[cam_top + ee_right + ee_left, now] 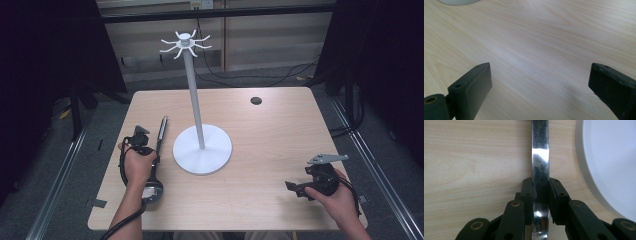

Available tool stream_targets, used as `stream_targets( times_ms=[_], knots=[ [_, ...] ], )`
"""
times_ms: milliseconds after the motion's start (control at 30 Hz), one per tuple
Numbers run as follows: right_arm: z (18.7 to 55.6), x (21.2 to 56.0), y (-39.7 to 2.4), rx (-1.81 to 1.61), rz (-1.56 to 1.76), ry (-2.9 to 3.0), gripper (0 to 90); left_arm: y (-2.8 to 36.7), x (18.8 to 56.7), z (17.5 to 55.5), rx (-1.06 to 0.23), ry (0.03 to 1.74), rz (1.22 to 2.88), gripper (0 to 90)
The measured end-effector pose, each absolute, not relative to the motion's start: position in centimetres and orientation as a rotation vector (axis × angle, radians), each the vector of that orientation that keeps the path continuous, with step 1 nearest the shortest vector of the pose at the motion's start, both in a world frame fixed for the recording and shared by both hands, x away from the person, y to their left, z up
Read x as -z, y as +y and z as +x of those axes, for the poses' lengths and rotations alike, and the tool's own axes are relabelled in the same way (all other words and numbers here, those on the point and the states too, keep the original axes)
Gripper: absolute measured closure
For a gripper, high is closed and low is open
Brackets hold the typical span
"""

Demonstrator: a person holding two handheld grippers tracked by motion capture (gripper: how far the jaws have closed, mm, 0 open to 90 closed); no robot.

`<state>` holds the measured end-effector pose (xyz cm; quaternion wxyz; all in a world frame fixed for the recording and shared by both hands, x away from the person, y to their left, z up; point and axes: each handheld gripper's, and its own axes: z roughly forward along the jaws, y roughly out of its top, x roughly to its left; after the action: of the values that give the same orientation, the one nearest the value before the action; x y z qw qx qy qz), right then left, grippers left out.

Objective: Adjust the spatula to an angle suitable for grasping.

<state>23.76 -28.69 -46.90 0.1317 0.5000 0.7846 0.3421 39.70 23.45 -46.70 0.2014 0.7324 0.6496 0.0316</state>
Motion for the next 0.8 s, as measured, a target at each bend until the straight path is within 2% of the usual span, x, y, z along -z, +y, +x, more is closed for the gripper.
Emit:
stream_targets(
  times_ms=[800],
  knots=[
    [23.7, 46.8, -28.4, -1.004, 1.455, 2.27, 4.2, 23.9, 42.8, 37.7, -0.13, 1.649, 1.92, 76.0]
  ],
)
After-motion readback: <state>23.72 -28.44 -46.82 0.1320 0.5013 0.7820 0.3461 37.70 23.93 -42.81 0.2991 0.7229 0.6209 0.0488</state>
